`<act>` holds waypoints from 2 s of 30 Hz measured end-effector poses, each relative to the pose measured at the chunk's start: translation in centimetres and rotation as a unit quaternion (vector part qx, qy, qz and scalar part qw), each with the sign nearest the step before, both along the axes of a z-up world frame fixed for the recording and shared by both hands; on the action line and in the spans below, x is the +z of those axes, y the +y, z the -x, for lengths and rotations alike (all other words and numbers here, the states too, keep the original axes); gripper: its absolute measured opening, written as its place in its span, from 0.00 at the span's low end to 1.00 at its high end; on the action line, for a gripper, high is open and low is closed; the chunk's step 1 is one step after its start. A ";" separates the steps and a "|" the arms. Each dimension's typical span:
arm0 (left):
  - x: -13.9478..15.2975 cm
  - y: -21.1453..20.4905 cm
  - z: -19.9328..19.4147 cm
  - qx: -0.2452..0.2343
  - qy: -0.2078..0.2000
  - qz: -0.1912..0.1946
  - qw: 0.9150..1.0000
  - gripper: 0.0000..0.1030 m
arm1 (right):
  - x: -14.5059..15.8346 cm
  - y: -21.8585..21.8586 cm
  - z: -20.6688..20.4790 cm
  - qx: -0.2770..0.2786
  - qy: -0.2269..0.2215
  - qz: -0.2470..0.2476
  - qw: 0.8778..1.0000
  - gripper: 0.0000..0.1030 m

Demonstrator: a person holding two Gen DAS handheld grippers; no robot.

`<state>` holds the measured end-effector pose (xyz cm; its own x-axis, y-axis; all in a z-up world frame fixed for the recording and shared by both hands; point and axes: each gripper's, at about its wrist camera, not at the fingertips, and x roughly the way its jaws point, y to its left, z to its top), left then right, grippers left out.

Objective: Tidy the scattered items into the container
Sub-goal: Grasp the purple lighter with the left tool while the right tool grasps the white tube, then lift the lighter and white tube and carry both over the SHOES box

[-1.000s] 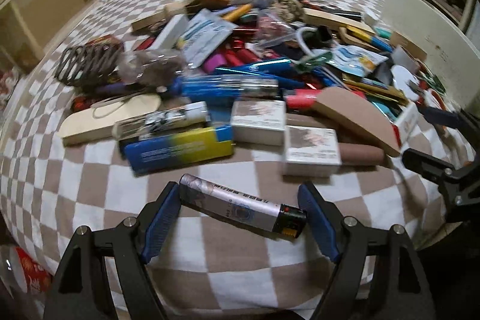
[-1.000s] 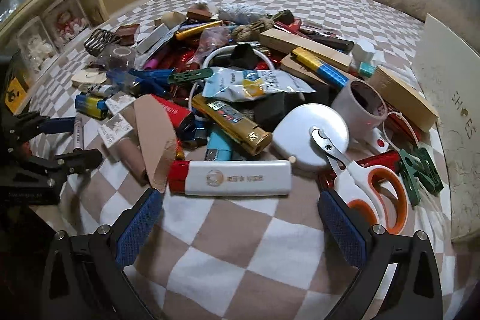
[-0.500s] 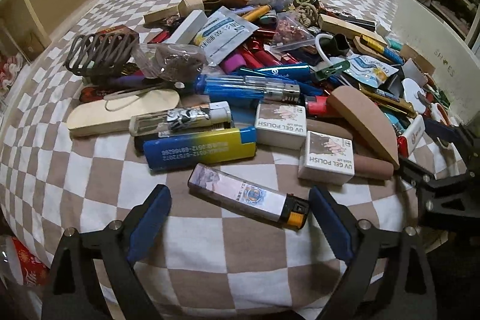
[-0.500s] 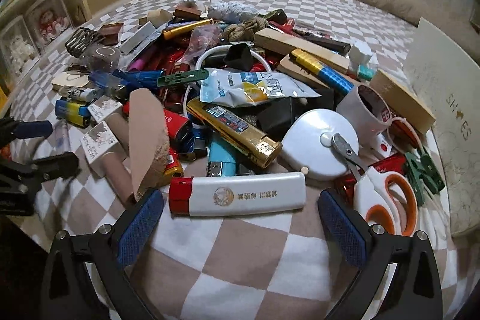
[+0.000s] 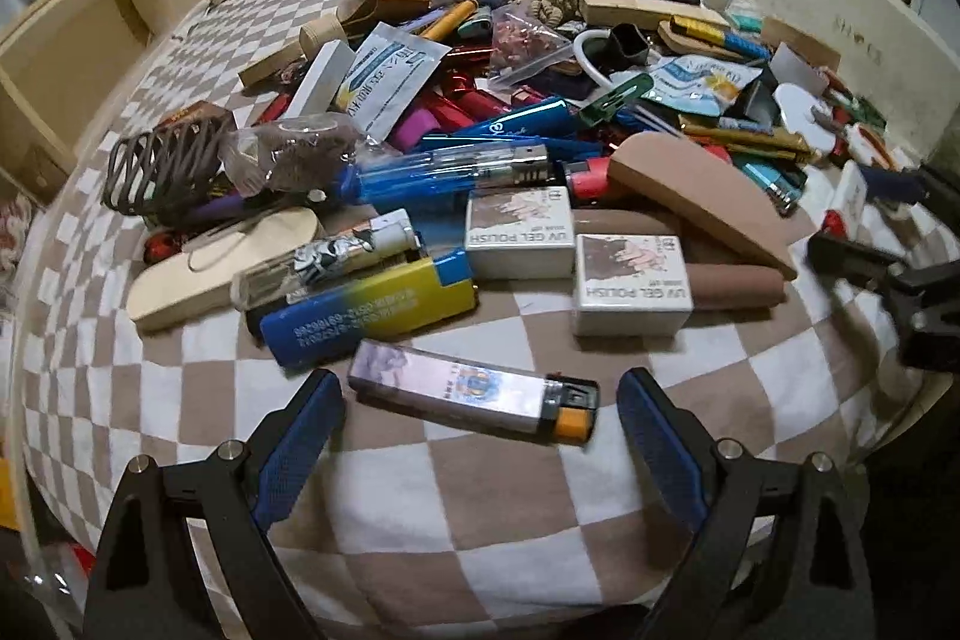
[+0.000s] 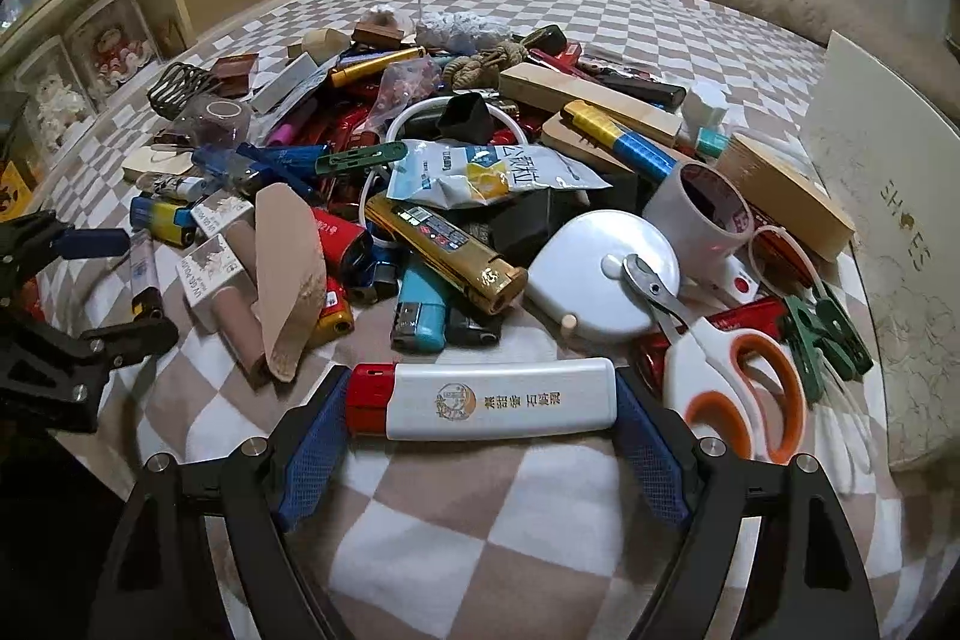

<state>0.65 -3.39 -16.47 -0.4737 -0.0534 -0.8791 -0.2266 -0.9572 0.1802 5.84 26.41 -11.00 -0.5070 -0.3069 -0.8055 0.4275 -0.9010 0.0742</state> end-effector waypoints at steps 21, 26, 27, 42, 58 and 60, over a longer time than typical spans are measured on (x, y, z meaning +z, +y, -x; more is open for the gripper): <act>0.4 -0.5 0.0 0.004 0.007 -0.033 0.999 0.80 | 0.9 0.9 -0.1 -0.002 -0.010 0.007 1.000 0.82; 1.9 -1.0 0.0 0.027 0.030 -0.058 0.997 0.80 | 1.8 1.2 -0.2 -0.009 0.007 0.011 1.000 0.82; 2.3 -1.1 0.0 0.031 0.036 -0.064 0.997 0.80 | 2.0 1.2 -0.2 -0.011 0.011 0.011 1.000 0.82; 9.4 0.5 -0.2 0.028 0.148 -0.114 0.982 0.80 | 7.8 3.0 -0.6 -0.027 0.091 0.017 0.995 0.82; 16.5 3.3 -0.5 -0.002 0.233 -0.136 0.963 0.80 | 16.6 6.4 -1.1 -0.052 0.198 0.039 0.978 0.82; 17.5 3.8 -0.3 -0.008 0.242 -0.140 0.960 0.80 | 17.5 6.7 -1.3 -0.051 0.210 0.036 0.976 0.82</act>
